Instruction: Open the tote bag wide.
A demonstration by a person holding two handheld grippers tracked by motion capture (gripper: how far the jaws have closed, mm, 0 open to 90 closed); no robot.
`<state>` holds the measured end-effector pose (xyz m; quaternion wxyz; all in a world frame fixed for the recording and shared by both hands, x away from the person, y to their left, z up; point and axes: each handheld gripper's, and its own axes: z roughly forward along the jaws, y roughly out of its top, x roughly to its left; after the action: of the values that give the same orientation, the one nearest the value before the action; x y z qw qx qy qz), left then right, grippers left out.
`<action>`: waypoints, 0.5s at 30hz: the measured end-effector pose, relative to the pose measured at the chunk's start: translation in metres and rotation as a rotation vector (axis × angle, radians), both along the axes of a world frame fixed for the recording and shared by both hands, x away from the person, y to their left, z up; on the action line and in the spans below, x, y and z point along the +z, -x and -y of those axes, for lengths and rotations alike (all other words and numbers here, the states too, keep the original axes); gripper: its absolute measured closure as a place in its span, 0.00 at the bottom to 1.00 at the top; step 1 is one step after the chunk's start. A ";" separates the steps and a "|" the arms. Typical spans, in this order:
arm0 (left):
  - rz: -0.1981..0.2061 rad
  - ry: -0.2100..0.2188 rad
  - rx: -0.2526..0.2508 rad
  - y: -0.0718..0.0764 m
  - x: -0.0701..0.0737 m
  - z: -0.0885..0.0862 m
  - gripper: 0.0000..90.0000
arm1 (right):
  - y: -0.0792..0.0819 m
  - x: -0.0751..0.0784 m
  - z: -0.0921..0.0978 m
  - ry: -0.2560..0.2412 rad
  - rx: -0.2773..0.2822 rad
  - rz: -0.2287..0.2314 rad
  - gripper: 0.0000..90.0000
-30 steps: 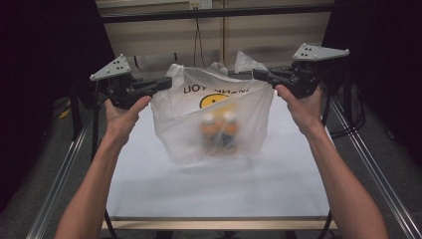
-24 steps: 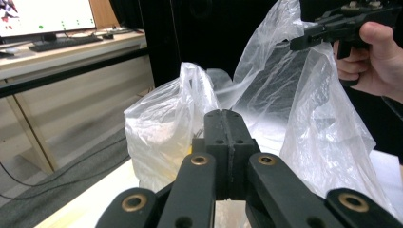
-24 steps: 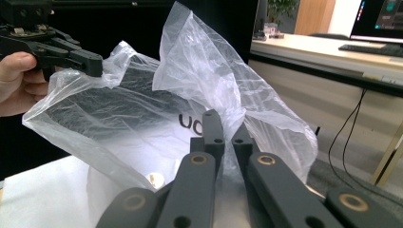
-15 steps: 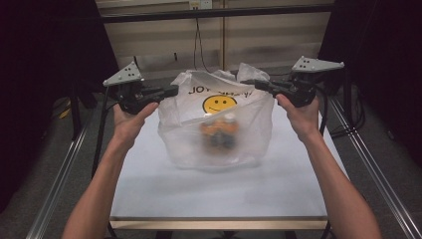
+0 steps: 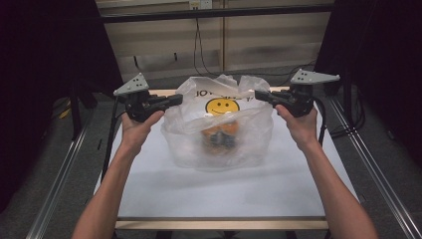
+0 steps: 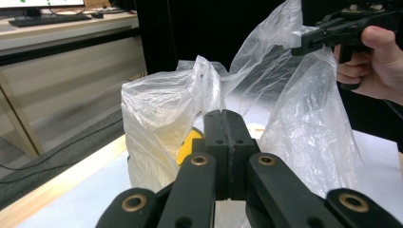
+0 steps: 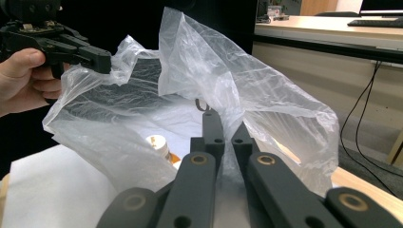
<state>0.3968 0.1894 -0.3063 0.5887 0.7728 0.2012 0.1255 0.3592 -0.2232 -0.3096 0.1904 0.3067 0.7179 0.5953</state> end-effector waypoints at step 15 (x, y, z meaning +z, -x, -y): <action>-0.051 -0.031 0.007 -0.005 -0.033 0.003 1.00 | -0.005 -0.034 -0.006 -0.007 0.005 -0.052 1.00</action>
<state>0.4013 0.1865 -0.3396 0.5707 0.7841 0.2170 0.1111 0.3642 -0.2174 -0.3439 0.1692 0.3209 0.7211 0.5903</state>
